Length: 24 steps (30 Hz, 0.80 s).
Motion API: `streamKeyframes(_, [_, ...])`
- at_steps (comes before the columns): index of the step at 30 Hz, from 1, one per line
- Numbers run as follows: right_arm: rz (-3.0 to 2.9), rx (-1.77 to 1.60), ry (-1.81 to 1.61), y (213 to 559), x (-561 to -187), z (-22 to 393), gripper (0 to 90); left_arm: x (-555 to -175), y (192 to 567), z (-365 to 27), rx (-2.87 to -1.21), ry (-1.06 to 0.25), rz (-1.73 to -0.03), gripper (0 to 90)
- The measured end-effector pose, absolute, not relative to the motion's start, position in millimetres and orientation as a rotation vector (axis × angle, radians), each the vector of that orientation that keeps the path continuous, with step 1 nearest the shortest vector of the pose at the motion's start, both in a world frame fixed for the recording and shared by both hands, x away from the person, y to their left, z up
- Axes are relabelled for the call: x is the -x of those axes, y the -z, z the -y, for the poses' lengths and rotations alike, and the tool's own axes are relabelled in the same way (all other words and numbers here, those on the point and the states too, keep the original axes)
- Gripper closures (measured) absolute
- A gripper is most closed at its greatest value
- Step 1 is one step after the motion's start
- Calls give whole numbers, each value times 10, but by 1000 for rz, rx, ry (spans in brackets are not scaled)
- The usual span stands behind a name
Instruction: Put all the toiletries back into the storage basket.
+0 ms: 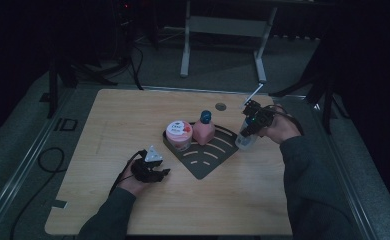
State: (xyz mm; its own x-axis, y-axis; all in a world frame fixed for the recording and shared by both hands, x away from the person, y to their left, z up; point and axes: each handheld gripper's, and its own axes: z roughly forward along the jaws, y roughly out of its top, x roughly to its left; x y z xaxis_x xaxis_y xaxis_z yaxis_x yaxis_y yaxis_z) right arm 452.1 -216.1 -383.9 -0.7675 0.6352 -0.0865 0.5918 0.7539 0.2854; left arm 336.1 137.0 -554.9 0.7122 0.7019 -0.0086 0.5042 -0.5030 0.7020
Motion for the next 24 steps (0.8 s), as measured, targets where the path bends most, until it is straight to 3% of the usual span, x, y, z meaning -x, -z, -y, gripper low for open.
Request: streamKeyframes(24, [-2775,-976,-391,3935,-4694,1889,547,-3362,5548,-1369,-2214,-362,-911,501])
